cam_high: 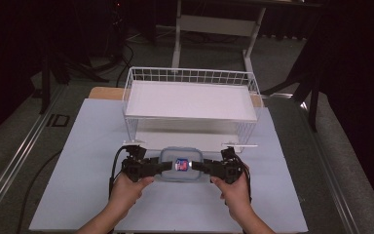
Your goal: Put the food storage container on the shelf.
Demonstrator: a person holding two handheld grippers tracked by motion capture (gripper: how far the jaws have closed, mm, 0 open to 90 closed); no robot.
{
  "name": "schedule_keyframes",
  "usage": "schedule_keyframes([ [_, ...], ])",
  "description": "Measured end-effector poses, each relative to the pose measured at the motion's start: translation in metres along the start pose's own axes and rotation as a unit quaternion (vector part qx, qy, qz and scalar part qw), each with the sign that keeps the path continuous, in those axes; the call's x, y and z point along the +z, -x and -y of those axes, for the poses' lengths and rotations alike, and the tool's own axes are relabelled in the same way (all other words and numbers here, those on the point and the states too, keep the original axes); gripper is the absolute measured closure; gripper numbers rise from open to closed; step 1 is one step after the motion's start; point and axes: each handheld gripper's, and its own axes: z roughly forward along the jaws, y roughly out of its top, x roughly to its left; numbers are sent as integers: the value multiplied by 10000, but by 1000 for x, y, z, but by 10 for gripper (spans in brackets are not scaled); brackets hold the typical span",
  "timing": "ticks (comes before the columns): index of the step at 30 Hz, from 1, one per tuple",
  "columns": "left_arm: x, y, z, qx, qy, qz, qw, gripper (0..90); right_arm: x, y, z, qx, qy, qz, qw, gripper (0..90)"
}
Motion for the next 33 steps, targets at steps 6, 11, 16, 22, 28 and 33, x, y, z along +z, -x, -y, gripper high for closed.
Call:
schedule_keyframes([
  [6, 16, -3, -16, 50, 102, 12, 9999, 451, -3, 14, -12, 6, 178, 96, 9998, 476],
  [11, 27, -9, -24, 74, 260, 11, 9996, 452, 1, 25, -21, -84, 246, 83, 9996, 474],
  [16, 35, -14, -27, 121, 363, 5, 9993, 452, 4, 34, -27, -187, 323, 131, 9992, 474],
  [22, 50, -25, -27, 35, 364, -113, 9993, 452, 17, 51, -29, -117, 341, 122, 9993, 464],
  [28, 61, -34, -25, -7, 396, -153, 9991, 452, 28, 64, -27, -108, 335, 174, 9992, 459],
  [33, 65, -44, -23, -97, 478, -108, 9987, 454, 36, 68, -27, -66, 320, 181, 9993, 459],
])
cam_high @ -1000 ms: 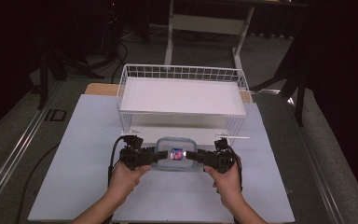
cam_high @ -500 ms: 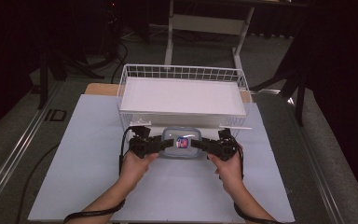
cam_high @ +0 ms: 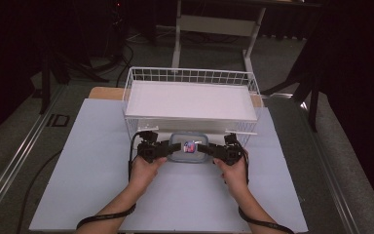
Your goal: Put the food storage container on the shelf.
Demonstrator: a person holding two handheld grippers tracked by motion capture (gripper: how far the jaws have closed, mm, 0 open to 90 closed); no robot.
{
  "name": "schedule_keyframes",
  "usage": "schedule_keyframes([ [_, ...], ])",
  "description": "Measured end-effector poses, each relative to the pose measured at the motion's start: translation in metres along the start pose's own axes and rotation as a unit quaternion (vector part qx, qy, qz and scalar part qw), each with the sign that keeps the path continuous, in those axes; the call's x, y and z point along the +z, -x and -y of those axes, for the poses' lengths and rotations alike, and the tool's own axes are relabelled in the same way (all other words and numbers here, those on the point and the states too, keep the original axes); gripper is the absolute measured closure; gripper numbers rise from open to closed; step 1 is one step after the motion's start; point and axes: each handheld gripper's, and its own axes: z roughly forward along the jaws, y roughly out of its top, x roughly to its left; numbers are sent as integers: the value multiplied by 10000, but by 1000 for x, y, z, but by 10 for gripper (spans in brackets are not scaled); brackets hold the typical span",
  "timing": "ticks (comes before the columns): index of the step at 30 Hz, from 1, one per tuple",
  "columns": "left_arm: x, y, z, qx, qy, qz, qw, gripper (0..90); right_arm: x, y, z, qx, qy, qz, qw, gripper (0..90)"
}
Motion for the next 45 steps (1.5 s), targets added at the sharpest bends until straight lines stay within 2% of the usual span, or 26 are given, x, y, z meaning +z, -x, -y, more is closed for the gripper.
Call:
schedule_keyframes([
  [3, 1, -2, 0, -3, -16, 0, 10000, 453, 4, 2, 0, 8, -41, -3, 10000, 459],
  [6, 4, -10, 4, -65, -28, 21, 10000, 453, 9, 2, 0, -75, -89, 86, 9999, 458],
  [11, 6, -12, 2, -34, 115, 6, 9999, 452, 12, 3, -3, -161, -43, 123, 9998, 457],
  [16, 8, -15, -3, -75, 96, 72, 9999, 452, 12, 6, -10, -89, -74, 104, 9999, 456],
  [19, 9, -16, -4, -14, 166, 101, 9998, 449, 13, 8, -11, -13, 21, 64, 10000, 454],
  [22, 12, -17, -5, 55, 242, 108, 9996, 435, 14, 7, -10, -31, 80, 145, 9999, 437],
  [26, 15, -20, -5, -30, 343, 147, 9993, 423, 16, 10, -9, -17, 213, 138, 9997, 426],
  [28, 17, -18, -4, 89, 377, 100, 9992, 421, 17, 9, -10, -87, 284, 234, 9993, 407],
  [31, 19, -20, -4, 8, 419, 109, 9991, 408, 20, 8, -10, -112, 327, 332, 9989, 382],
  [35, 21, -21, -4, -53, 510, 97, 9986, 403, 22, 8, -12, -24, 354, 345, 9988, 380],
  [39, 21, -22, -5, -42, 569, -14, 9984, 398, 22, 7, -12, -39, 441, 449, 9980, 378],
  [41, 22, -23, -5, -58, 562, -149, 9983, 393, 23, 6, -13, -60, 358, 548, 9978, 381],
  [42, 22, -24, -6, -37, 519, -106, 9986, 363, 24, 7, -13, -111, 359, 571, 9977, 380],
  [44, 22, -24, -6, -19, 529, -94, 9986, 384, 27, 11, -13, -163, 414, 567, 9974, 375],
  [45, 22, -25, -6, -38, 490, -56, 9988, 380, 27, 11, -13, -86, 397, 527, 9978, 374],
])
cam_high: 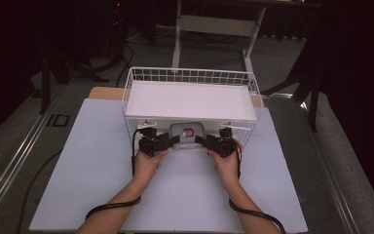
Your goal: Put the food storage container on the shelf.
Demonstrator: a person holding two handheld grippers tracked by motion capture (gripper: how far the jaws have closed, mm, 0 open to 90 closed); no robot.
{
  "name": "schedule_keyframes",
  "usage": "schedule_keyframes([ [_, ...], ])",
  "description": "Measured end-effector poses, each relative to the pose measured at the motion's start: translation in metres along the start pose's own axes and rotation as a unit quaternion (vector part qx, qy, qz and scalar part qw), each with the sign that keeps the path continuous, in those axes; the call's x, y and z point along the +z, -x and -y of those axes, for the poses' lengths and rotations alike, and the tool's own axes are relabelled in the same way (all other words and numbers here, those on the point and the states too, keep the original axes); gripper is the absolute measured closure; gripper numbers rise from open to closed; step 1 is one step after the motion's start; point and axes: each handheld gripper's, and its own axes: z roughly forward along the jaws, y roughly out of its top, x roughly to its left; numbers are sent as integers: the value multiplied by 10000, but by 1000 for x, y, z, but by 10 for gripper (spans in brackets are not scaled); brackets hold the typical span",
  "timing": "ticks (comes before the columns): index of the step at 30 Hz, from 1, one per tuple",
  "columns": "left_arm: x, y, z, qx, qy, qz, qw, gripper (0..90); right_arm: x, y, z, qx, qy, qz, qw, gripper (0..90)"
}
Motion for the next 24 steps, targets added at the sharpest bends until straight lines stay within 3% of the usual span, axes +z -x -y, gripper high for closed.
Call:
schedule_keyframes([
  [3, -2, 1, -1, 2, -39, -66, 10000, 380, -1, -2, 0, 15, -20, 25, 10000, 374],
  [8, -14, 5, -1, 80, 135, -149, 9998, 378, -9, -6, 3, -17, 115, -18, 9999, 377],
  [10, -21, 5, 1, 254, 160, -51, 9995, 328, -12, -9, 6, -237, 130, 23, 9996, 376],
  [12, -27, 6, 4, 405, 120, 31, 9991, 285, -15, -13, 9, -272, 42, 66, 9996, 376],
  [17, -43, 10, 18, 793, 114, -86, 9967, 216, -27, -18, 13, -620, 155, 225, 9977, 376],
  [19, -49, 13, 25, 1027, 123, -45, 9946, 168, -31, -23, 15, -797, 138, 293, 9963, 378],
  [22, -60, 18, 31, 1310, 47, 71, 9914, 143, -34, -32, 19, -1028, 190, 364, 9939, 432],
  [24, -68, 24, 35, 1459, 21, 93, 9893, 81, -34, -38, 22, -1134, 134, 344, 9929, 561],
])
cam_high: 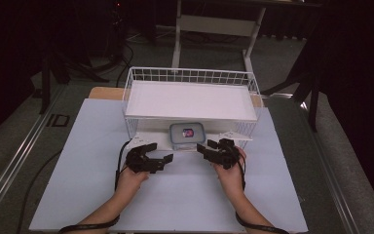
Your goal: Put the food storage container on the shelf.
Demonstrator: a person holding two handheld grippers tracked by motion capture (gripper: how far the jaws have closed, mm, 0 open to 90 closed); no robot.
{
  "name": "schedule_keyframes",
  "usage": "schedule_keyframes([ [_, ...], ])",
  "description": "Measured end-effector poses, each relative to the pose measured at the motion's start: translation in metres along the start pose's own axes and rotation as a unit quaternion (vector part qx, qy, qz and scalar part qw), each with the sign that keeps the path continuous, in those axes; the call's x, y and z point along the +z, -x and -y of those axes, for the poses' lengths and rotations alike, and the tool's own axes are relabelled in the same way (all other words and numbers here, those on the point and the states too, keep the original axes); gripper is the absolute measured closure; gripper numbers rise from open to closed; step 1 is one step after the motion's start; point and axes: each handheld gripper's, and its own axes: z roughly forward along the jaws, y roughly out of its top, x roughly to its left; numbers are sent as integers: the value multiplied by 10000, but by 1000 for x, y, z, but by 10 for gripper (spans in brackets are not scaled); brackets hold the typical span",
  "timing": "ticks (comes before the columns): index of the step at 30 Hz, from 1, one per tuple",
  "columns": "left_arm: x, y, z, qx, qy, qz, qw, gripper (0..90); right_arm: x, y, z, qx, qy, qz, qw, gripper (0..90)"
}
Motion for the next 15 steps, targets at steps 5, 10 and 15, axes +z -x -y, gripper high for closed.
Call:
schedule_keyframes([
  [5, -22, 15, 10, 377, 78, -536, 9978, 21, 13, -15, 8, -246, -417, -111, 9988, 868],
  [10, -28, 17, 14, 477, 280, -609, 9966, 21, 33, -21, 12, -313, -586, -59, 9978, 898],
  [15, -28, 13, 16, 366, 321, -491, 9976, 21, 45, -24, 8, -305, -552, -47, 9980, 899],
])
